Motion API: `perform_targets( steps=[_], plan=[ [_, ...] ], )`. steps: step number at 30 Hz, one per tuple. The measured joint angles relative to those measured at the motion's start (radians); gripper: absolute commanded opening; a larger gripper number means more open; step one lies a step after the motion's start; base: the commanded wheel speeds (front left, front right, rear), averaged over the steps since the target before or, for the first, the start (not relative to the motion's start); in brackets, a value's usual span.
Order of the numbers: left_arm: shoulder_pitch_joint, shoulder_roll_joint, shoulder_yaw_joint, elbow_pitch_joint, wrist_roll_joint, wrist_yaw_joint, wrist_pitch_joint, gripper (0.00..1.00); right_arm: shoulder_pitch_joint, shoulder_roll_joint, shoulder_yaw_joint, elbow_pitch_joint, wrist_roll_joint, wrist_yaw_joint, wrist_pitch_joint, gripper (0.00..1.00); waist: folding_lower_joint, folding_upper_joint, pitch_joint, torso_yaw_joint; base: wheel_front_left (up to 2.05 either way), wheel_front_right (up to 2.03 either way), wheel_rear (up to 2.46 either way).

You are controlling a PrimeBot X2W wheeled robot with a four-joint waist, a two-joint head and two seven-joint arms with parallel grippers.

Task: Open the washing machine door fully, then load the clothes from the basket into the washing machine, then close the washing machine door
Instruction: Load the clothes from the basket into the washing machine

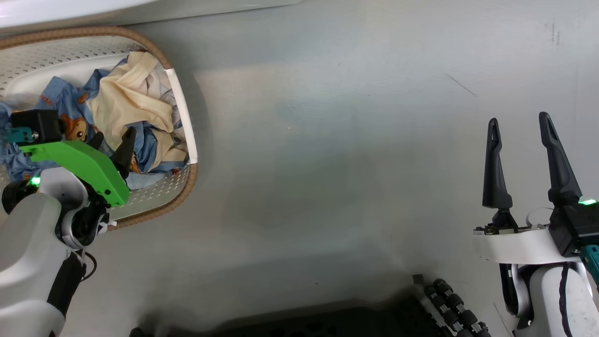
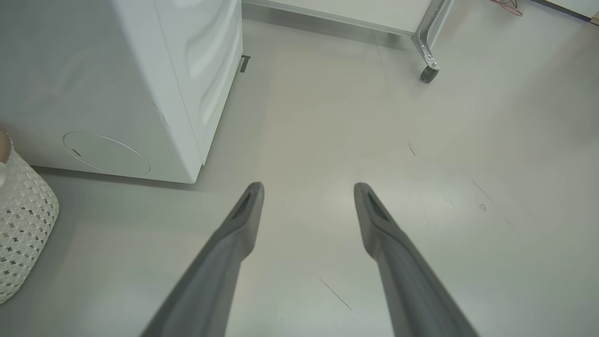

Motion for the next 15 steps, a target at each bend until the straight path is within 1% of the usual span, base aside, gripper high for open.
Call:
perform_targets(
  steps=[6, 8, 15],
  plan=[
    [-0.018, -0.003, -0.025, 0.032, -0.014, -0.001, -0.009, 1.00, 0.025, 0.000, -0.001, -0.014, 0.000, -0.001, 0.000, 1.00, 0.0000, 0.0000, 0.017, 0.012, 0.00, 0.00, 0.00],
    [-0.033, -0.004, -0.035, 0.040, -0.028, -0.001, -0.016, 1.00, 0.036, -0.001, -0.003, -0.022, 0.000, -0.008, 0.000, 1.00, 0.0000, 0.0000, 0.025, 0.016, 0.00, 0.00, 0.00],
    [-0.046, -0.020, -0.065, 0.069, -0.040, -0.003, -0.030, 1.00, 0.053, -0.002, -0.006, -0.033, 0.000, -0.010, 0.000, 1.00, 0.0000, 0.0000, 0.030, 0.020, 0.00, 0.00, 0.00]
  ],
)
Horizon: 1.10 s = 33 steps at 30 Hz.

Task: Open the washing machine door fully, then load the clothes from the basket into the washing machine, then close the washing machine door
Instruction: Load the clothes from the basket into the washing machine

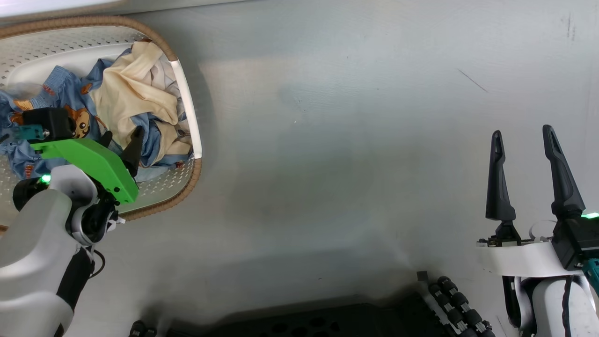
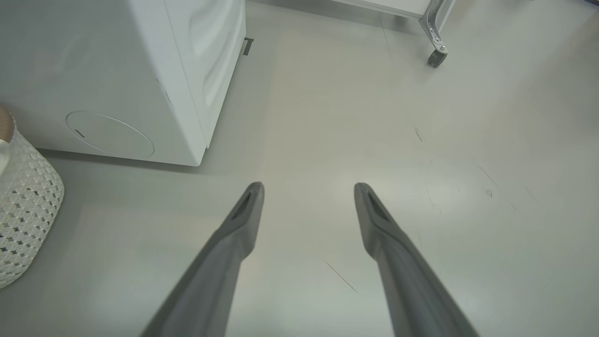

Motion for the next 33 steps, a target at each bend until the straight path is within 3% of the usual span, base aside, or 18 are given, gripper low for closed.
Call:
perform_targets(
  steps=[8, 9, 11, 12, 13, 24, 33],
  plan=[
    [-0.031, -0.008, -0.046, 0.021, -0.003, 0.000, -0.032, 0.97, 0.011, -0.001, -0.006, -0.011, 0.000, -0.007, 0.000, 1.00, 0.0000, 0.0000, 0.004, 0.002, 0.00, 0.00, 0.00],
    [-0.033, -0.008, -0.050, 0.025, -0.003, 0.000, -0.032, 0.85, 0.011, -0.001, -0.007, -0.013, 0.000, -0.007, 0.000, 1.00, 0.0000, 0.0000, 0.004, 0.002, 0.00, 0.00, 0.00],
    [-0.037, -0.008, -0.059, 0.029, -0.002, 0.000, -0.048, 0.37, 0.011, -0.002, -0.009, -0.016, 0.000, -0.007, 0.000, 1.00, 0.0000, 0.0000, 0.004, 0.003, 0.00, 0.00, 0.00],
    [-0.040, -0.008, -0.062, 0.030, 0.000, 0.000, -0.057, 0.05, 0.011, -0.002, -0.010, -0.018, 0.000, -0.007, 0.000, 1.00, 0.0000, 0.0000, 0.004, 0.004, 0.00, 0.00, 0.00],
    [-0.042, -0.008, -0.066, 0.031, 0.000, 0.000, -0.062, 0.00, 0.011, -0.002, -0.010, -0.020, 0.000, -0.007, 0.000, 1.00, 0.0000, 0.0000, 0.004, 0.004, 0.00, 0.00, 0.00],
    [-0.047, -0.012, -0.088, 0.045, -0.001, 0.000, -0.173, 0.00, -0.013, -0.003, -0.009, -0.023, 0.000, -0.007, 0.000, 1.00, 0.0000, 0.0000, -0.008, 0.021, 0.00, 0.00, 0.00],
    [-0.022, -0.043, -0.092, 0.027, 0.015, 0.000, -0.393, 0.00, -0.083, -0.003, -0.011, 0.031, 0.012, -0.005, 0.000, 1.00, 0.0000, 0.0000, -0.077, 0.050, 0.00, 0.00, 0.00]
  ],
)
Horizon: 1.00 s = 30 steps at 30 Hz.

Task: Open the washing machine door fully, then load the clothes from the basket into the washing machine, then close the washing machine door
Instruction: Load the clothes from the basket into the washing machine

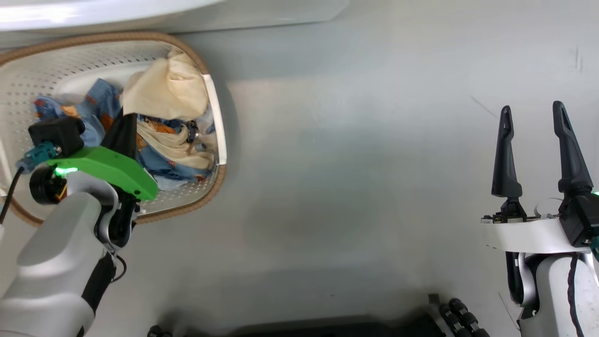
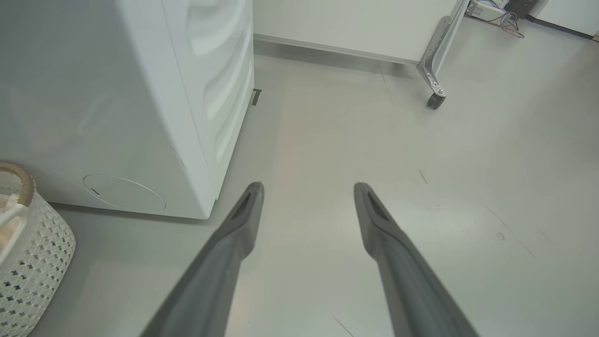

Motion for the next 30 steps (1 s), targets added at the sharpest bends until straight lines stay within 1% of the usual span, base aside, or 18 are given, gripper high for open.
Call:
perform_targets(
  steps=[5, 8, 12, 14, 16, 18, 22, 26, 30],
  plan=[
    [0.055, -0.010, 0.021, -0.008, 0.000, 0.000, 0.004, 0.00, -0.022, 0.000, -0.006, 0.032, 0.012, 0.009, 0.000, 1.00, 0.0000, 0.0000, -0.059, 0.023, 0.00, 0.00, 0.00],
    [0.088, -0.025, 0.045, -0.021, 0.007, 0.000, 0.009, 0.00, -0.033, -0.001, -0.008, 0.050, 0.016, 0.012, 0.000, 1.00, 0.0000, 0.0000, -0.099, 0.039, 0.00, 0.00, 0.00],
    [0.102, -0.035, 0.160, -0.096, 0.048, 0.000, 0.020, 0.00, -0.035, -0.008, -0.017, 0.072, 0.017, 0.018, 0.000, 1.00, 0.0000, 0.0000, -0.152, 0.060, 0.00, 0.00, 0.00],
    [0.113, -0.037, 0.206, -0.133, 0.065, 0.000, 0.020, 0.00, -0.035, -0.012, -0.019, 0.081, 0.018, 0.026, 0.000, 1.00, 0.0000, 0.0000, -0.180, 0.071, 0.00, 0.00, 0.00],
    [0.139, -0.041, 0.238, -0.161, 0.088, 0.000, 0.020, 0.00, -0.035, -0.013, -0.019, 0.093, 0.020, 0.026, 0.000, 1.00, 0.0000, 0.0000, -0.208, 0.081, 0.00, 0.00, 0.00],
    [0.179, -0.050, 0.262, -0.180, 0.113, 0.000, 0.020, 0.00, -0.035, -0.014, -0.019, 0.105, 0.024, 0.034, 0.000, 1.00, 0.0000, 0.0000, -0.237, 0.089, 0.00, 0.00, 0.00],
    [0.268, -0.071, 0.279, -0.203, 0.136, 0.000, 0.020, 0.00, -0.029, -0.013, -0.017, 0.128, 0.031, 0.044, 0.000, 1.00, 0.0000, 0.0000, -0.295, 0.103, 0.00, 0.00, 0.00],
    [0.341, -0.075, 0.311, -0.239, 0.175, 0.000, 0.020, 0.00, -0.005, -0.007, -0.013, 0.147, 0.042, 0.053, 0.000, 1.00, 0.0000, 0.0000, -0.354, 0.112, 0.00, 0.00, 0.00],
    [0.396, -0.087, 0.365, -0.295, 0.199, 0.000, 0.020, 0.00, 0.019, -0.002, -0.009, 0.166, 0.044, 0.063, 0.000, 1.00, 0.0000, 0.0000, -0.413, 0.116, 0.00, 0.00, 0.00]
  ],
)
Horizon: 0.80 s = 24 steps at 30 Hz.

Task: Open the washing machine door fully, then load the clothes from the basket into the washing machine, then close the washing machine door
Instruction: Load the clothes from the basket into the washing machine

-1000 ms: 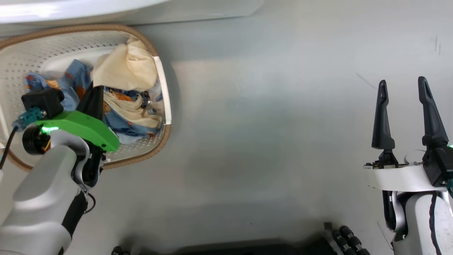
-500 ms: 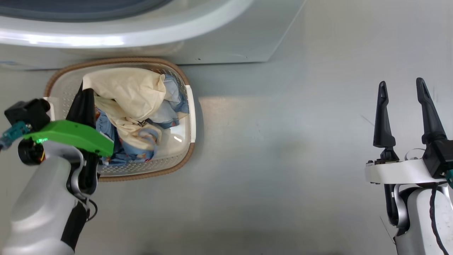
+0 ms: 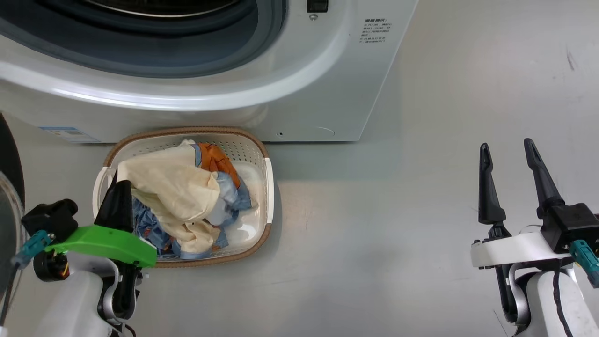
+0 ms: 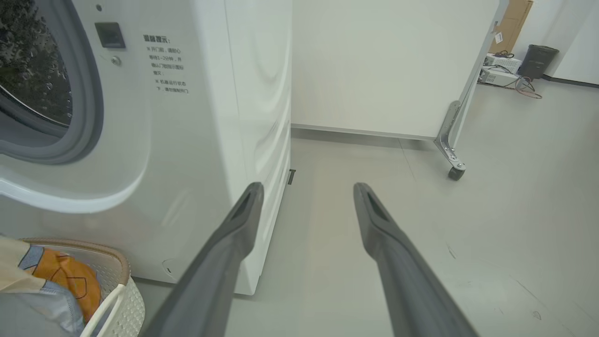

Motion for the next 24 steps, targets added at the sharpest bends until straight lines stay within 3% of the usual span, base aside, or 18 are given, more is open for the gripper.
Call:
perform_targets(
  steps=[24],
  plan=[
    [0.401, -0.073, 0.179, -0.283, 0.230, 0.000, 0.000, 0.00, 0.216, -0.006, 0.007, 0.099, 0.006, 0.055, 0.000, 1.00, -0.0001, 0.0000, -0.364, -0.019, 0.00, 0.00, 0.00]
  ],
)
